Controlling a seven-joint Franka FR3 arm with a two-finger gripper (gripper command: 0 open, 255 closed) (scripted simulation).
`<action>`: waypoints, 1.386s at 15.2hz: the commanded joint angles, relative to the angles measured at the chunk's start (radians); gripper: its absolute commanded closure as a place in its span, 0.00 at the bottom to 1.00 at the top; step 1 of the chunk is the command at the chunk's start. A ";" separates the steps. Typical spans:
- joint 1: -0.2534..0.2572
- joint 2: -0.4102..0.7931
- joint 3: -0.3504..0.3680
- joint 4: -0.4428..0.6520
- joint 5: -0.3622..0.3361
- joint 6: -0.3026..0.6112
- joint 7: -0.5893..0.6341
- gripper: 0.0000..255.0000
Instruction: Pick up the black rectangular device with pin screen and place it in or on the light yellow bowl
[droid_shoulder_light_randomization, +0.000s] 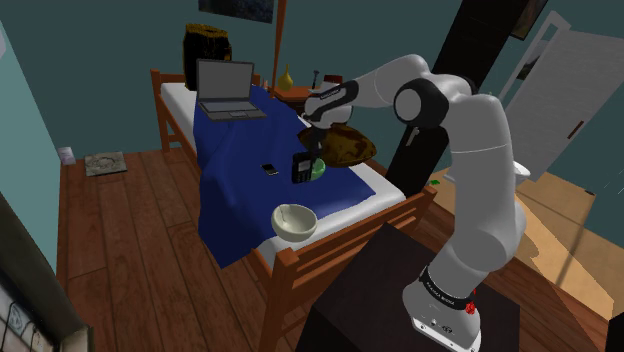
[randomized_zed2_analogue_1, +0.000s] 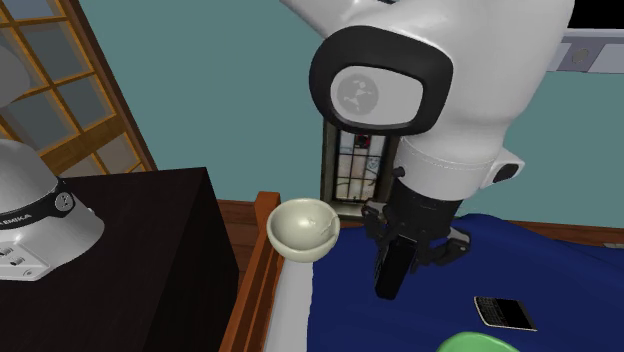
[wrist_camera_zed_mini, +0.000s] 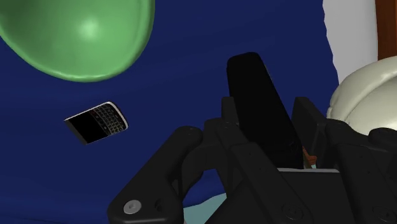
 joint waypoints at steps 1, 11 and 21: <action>0.002 -0.017 -0.003 0.003 -0.005 -0.020 0.004 1.00; 0.024 -0.111 -0.015 -0.020 -0.029 -0.087 0.029 1.00; 0.170 -0.446 -0.003 -0.441 -0.113 0.018 0.197 1.00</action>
